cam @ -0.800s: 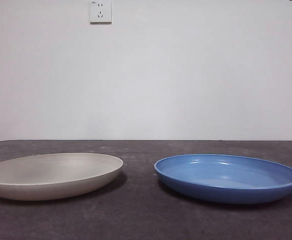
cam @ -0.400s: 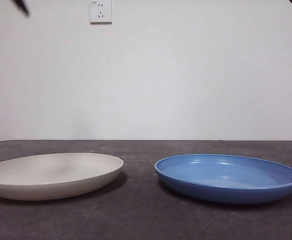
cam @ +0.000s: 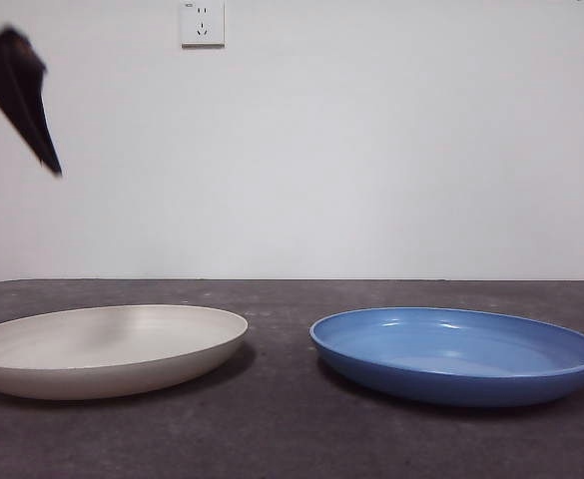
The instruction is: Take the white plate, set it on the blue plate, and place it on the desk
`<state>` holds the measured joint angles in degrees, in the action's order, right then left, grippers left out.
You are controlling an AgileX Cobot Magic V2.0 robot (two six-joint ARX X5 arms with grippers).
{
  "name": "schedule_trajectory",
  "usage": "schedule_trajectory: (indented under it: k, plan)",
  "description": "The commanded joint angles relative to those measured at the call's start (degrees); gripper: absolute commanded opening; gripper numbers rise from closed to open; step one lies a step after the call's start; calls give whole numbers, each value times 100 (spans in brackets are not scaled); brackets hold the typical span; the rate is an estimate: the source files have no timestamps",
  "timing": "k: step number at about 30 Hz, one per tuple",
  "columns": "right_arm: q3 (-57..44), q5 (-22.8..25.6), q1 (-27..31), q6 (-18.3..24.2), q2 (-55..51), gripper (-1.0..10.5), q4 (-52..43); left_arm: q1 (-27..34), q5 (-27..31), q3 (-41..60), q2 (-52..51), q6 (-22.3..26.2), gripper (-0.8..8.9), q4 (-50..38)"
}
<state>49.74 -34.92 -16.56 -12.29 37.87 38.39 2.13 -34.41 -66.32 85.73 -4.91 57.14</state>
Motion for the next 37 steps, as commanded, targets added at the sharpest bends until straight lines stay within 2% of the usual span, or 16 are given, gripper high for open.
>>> schedule_trajectory:
  k: [1, 11, 20, 25, 27, 32, 37]
  plan:
    - [98, -22, -28, -7, 22, 579, -94, 9, 4, -111, 461, 219, 634, -61]
    - [98, -15, -28, -11, 22, 579, -109, 4, 9, -111, 1482, 229, 622, -542]
    - [98, 48, -22, -11, 22, 579, -111, -39, 9, -111, 1838, 168, 607, -765]
    - [98, 48, -17, -33, 22, 579, -107, -39, 9, -111, 1976, 118, 512, -822]
    - [98, 48, -17, -55, 22, 579, -109, -39, 9, -111, 2013, 105, 441, -837]
    - [98, 48, -17, -81, 22, 578, -109, -39, 11, -111, 2035, 96, 188, -874]
    - [98, 48, -17, -142, 22, 579, -107, -39, 15, -111, 2039, 105, 32, -927]
